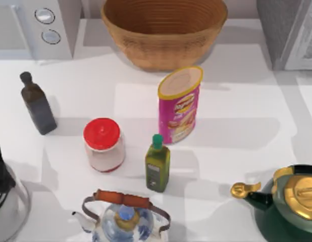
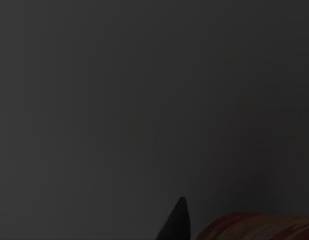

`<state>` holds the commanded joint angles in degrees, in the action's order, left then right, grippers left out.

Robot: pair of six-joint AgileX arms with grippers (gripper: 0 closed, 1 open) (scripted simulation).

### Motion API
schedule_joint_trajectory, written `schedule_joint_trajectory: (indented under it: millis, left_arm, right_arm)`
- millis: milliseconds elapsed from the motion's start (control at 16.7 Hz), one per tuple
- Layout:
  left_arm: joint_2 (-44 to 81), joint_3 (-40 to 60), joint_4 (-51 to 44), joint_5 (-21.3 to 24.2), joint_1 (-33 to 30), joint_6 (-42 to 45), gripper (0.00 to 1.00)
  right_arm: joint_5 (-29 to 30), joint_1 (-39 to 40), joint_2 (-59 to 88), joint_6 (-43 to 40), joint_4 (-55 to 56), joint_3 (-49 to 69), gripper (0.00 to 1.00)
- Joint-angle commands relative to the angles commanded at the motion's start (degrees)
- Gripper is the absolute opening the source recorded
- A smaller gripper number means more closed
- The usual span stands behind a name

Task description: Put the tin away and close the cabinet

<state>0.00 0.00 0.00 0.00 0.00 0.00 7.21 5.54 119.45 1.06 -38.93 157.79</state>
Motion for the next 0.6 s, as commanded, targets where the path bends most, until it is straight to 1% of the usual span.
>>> schedule_joint_trajectory:
  millis: [480, 540, 600]
  left_arm:
    - [0.0, 0.0, 0.0, 0.0, 0.0, 0.0, 1.00]
    - [0.0, 0.0, 0.0, 0.0, 0.0, 0.0, 1.00]
    - [0.0, 0.0, 0.0, 0.0, 0.0, 0.0, 1.00]
  right_arm:
    - [0.0, 0.0, 0.0, 0.0, 0.0, 0.0, 0.98]
    - [0.0, 0.0, 0.0, 0.0, 0.0, 0.0, 1.00]
    - [0.0, 0.0, 0.0, 0.0, 0.0, 0.0, 1.00]
